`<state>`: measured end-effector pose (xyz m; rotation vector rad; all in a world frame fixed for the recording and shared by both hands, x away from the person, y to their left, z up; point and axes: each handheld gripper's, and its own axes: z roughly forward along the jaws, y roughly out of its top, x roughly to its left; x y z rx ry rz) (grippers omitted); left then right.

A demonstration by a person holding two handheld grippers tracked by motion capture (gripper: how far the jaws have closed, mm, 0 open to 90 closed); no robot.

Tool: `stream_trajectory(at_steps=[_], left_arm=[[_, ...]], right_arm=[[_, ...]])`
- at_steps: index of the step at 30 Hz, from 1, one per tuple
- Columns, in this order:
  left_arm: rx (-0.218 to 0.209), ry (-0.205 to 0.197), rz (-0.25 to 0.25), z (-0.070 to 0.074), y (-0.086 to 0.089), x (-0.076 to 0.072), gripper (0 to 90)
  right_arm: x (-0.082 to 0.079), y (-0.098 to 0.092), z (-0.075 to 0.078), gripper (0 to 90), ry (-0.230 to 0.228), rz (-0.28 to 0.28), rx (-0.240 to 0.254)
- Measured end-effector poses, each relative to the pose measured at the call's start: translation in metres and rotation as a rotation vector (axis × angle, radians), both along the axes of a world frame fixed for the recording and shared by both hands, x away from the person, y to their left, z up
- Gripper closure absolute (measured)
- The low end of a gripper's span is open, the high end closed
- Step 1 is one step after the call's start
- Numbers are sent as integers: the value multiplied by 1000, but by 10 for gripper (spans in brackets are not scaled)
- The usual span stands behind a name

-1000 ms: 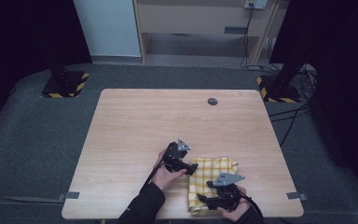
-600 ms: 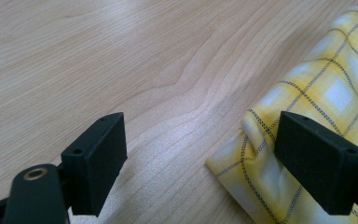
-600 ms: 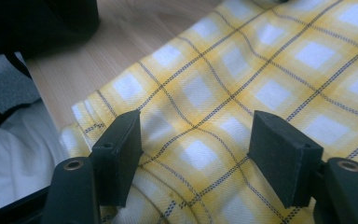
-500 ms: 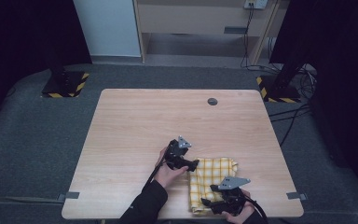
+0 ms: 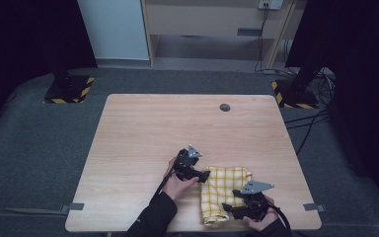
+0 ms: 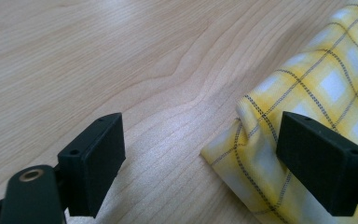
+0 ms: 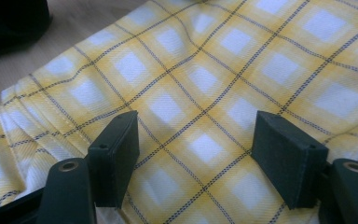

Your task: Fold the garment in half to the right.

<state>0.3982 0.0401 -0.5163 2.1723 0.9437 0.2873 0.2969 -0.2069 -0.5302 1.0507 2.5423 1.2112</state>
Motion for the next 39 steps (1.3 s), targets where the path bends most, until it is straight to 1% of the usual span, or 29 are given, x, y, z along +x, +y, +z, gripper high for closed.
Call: stream_trajectory(at_steps=[3,6,8,10,14,18,21,23,25,27,28,30,32,33,35,36,37,38,39], left_arm=[[-11,-16,-10,7,1,-8,153],[-27,-27,-33,14,3,-18,151],[-50,-26,-49,16,4,-25,151],[-58,-22,-67,16,5,-32,151],[-58,-22,-98,12,6,-48,151],[-59,-9,-128,5,8,-63,151],[-74,0,-137,0,11,-70,151],[-66,10,-144,-4,11,-73,149],[-61,5,-141,-7,11,-75,149],[-58,12,-140,-10,11,-76,154],[-58,15,-137,-11,11,-76,154],[-60,19,-135,-11,11,-76,154],[-67,16,-143,-8,11,-78,154],[-72,20,-147,-7,11,-78,155],[-84,28,-158,-5,11,-81,148],[-84,34,-171,-6,9,-83,148],[-77,36,-178,-7,7,-85,146],[-77,36,-178,-7,7,-85,147],[-64,35,-182,-12,6,-86,146]], right_arm=[[0,-1,7,284,-4,10,13],[2,-6,19,279,-39,-13,60],[8,-10,25,268,-61,-37,86],[16,-11,26,254,-88,-66,78],[35,-13,20,254,-97,-122,77],[46,-11,15,251,-114,-155,58],[52,-10,11,254,-111,-170,51],[56,-10,7,255,-97,-178,34],[58,-10,2,259,-82,-178,19],[59,-11,-2,263,-76,-177,25],[60,-12,-2,263,-68,-178,30],[60,-11,-2,260,-67,-180,30],[59,-11,2,253,-88,-185,23],[58,-10,5,249,-114,-187,26],[57,-10,9,250,-139,-191,43],[57,-10,9,249,-134,-192,44],[59,-8,7,249,-122,-193,33],[59,-8,7,249,-122,-193,33],[61,-6,2,251,-107,-195,-9]])
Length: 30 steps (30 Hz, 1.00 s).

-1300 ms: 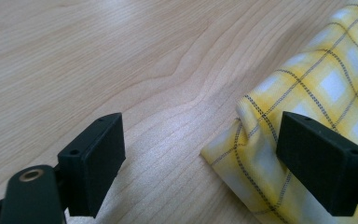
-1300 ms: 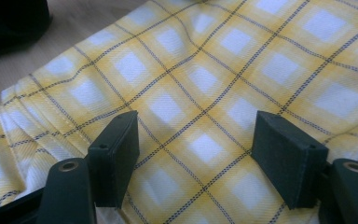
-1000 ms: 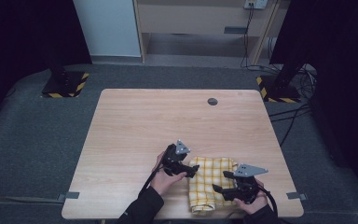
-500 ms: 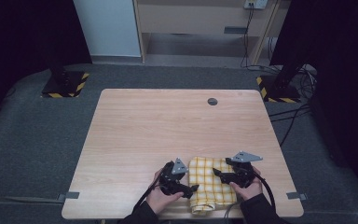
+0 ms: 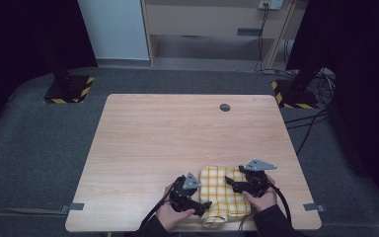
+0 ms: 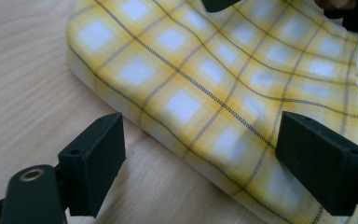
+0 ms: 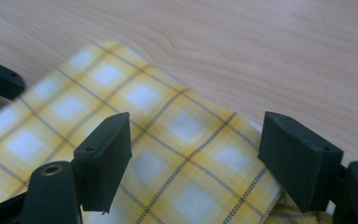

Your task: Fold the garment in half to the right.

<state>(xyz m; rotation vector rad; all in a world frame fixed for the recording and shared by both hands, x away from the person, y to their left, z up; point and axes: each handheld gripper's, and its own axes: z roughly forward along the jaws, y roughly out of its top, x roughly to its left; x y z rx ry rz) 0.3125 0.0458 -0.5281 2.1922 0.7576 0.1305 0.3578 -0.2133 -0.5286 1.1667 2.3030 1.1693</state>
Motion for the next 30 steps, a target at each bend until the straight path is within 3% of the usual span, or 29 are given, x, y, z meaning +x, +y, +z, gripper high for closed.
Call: stream_trajectory(at_steps=[3,6,8,10,15,19,24,30], left_arm=[[-9,23,7,-5,0,1,146],[-11,22,9,-5,0,1,144],[-11,0,5,-2,0,-1,144],[-2,-1,-1,-3,0,-1,144],[-10,0,1,-7,0,0,140],[-19,0,0,-8,1,0,137],[-51,14,3,-3,6,3,133],[-59,-4,18,4,14,5,131]], right_arm=[[1,1,-4,251,7,-1,-11],[0,0,-3,249,0,-6,-13],[-3,0,1,250,-26,1,-12],[-7,0,5,251,-42,20,10],[-6,1,-2,261,-4,21,-26],[-6,-2,-3,240,0,16,13],[-13,-3,5,203,-10,30,30],[-25,-2,12,179,-24,55,37]])
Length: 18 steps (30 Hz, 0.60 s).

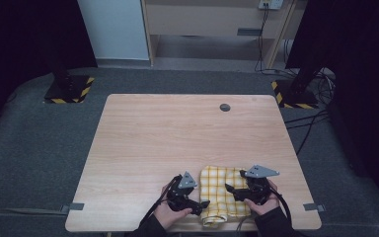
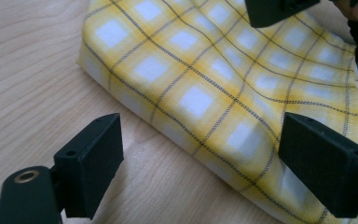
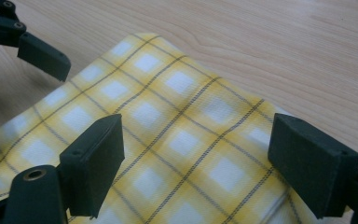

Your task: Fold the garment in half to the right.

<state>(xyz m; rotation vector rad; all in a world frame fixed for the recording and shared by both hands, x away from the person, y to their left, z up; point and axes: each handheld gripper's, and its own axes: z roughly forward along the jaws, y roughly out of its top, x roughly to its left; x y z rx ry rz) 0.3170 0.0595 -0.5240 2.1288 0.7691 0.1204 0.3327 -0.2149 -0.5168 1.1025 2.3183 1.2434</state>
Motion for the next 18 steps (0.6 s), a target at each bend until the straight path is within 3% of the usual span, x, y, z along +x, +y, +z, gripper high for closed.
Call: stream_trajectory(at_steps=[6,18], left_arm=[[4,1,13,1,6,1,130],[6,-7,57,2,22,3,131]], right_arm=[[-11,6,3,169,-18,5,-25],[-28,9,3,156,-2,37,-76]])
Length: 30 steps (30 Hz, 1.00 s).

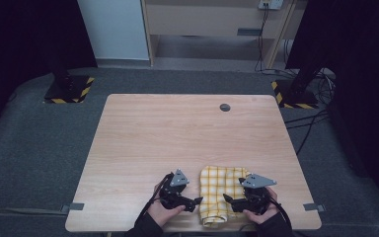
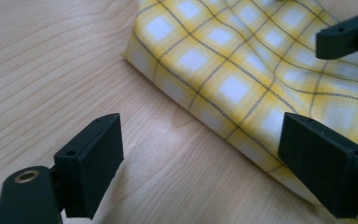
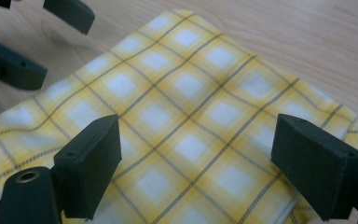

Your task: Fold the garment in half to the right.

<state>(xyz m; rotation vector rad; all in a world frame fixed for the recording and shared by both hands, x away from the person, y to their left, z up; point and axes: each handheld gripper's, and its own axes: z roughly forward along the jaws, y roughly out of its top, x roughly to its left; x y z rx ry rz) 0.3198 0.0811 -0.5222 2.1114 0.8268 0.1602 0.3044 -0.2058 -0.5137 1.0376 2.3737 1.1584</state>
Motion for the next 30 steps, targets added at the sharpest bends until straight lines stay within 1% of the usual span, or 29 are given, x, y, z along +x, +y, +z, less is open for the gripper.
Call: stream_trajectory(at_steps=[3,8,12,15,22,25,28,30], left_arm=[[0,-3,11,0,5,0,131],[9,-1,33,0,15,0,131],[9,-1,55,0,23,1,131],[2,-5,78,1,31,2,131],[0,-9,133,3,51,4,131],[5,-10,158,2,59,5,131],[23,-12,176,2,66,6,130],[23,-11,187,2,69,7,131]], right_arm=[[-5,-2,-1,155,4,5,-17],[-15,-7,-2,140,18,13,-30],[-21,-10,-4,130,17,7,-64],[-26,-13,-4,122,23,4,-70],[-33,-20,-11,115,63,-8,-84],[-36,-21,-13,105,76,-1,-91],[-39,-19,-16,92,87,5,-115],[-40,-19,-18,89,92,7,-128]])
